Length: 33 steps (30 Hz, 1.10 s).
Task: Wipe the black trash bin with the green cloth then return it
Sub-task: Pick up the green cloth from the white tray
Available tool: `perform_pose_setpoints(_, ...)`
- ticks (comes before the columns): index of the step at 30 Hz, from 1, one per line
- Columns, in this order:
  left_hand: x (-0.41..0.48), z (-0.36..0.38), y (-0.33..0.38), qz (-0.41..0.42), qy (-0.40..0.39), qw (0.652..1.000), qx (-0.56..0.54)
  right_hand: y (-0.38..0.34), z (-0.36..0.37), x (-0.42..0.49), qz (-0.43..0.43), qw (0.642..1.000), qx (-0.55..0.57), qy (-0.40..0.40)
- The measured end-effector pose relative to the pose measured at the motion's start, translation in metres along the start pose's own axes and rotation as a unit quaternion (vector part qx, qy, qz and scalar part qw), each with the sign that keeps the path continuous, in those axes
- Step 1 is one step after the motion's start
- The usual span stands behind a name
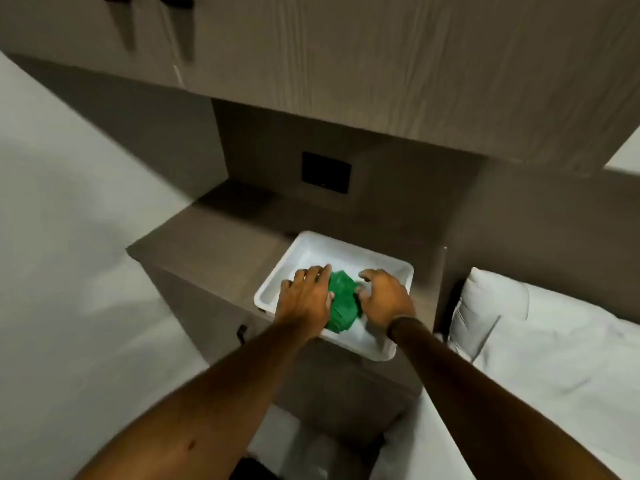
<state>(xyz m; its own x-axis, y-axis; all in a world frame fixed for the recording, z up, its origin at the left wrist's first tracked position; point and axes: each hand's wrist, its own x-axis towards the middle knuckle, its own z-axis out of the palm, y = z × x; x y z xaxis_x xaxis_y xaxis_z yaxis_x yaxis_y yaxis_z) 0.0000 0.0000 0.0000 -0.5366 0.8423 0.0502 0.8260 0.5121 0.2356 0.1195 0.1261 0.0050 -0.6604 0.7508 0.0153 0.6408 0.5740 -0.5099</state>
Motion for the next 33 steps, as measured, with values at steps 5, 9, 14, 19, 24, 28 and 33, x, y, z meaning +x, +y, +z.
perform_pose_setpoints(5,0.059,0.01,-0.008,-0.097,-0.159,0.982,-0.014,-0.009,0.017,0.041,0.095,0.976,-0.106,-0.167)
perform_pose_setpoints(9,0.077,0.018,-0.011,-0.068,-0.168,0.983,0.001,-0.001,0.022,0.053,0.135,0.969,-0.056,-0.199)
perform_pose_setpoints(14,0.077,-0.022,-0.018,0.116,-0.104,0.985,0.08,-0.024,-0.008,0.041,0.05,0.985,0.053,-0.156)
perform_pose_setpoints(19,0.01,-0.095,-0.032,0.141,-0.142,0.955,-0.217,-0.049,-0.059,-0.026,-0.063,0.953,0.278,-0.105)
perform_pose_setpoints(24,-0.115,-0.13,-0.044,0.13,-0.231,0.885,-0.382,-0.073,-0.055,-0.147,-0.045,0.737,0.576,-0.352)
perform_pose_setpoints(28,-0.234,-0.098,-0.083,0.093,-0.247,0.875,-0.406,-0.096,0.005,-0.257,0.029,0.611,0.619,-0.493)
perform_pose_setpoints(33,-0.298,-0.034,-0.118,0.011,-0.137,0.917,-0.375,-0.088,0.087,-0.308,0.155,0.658,0.618,-0.401)
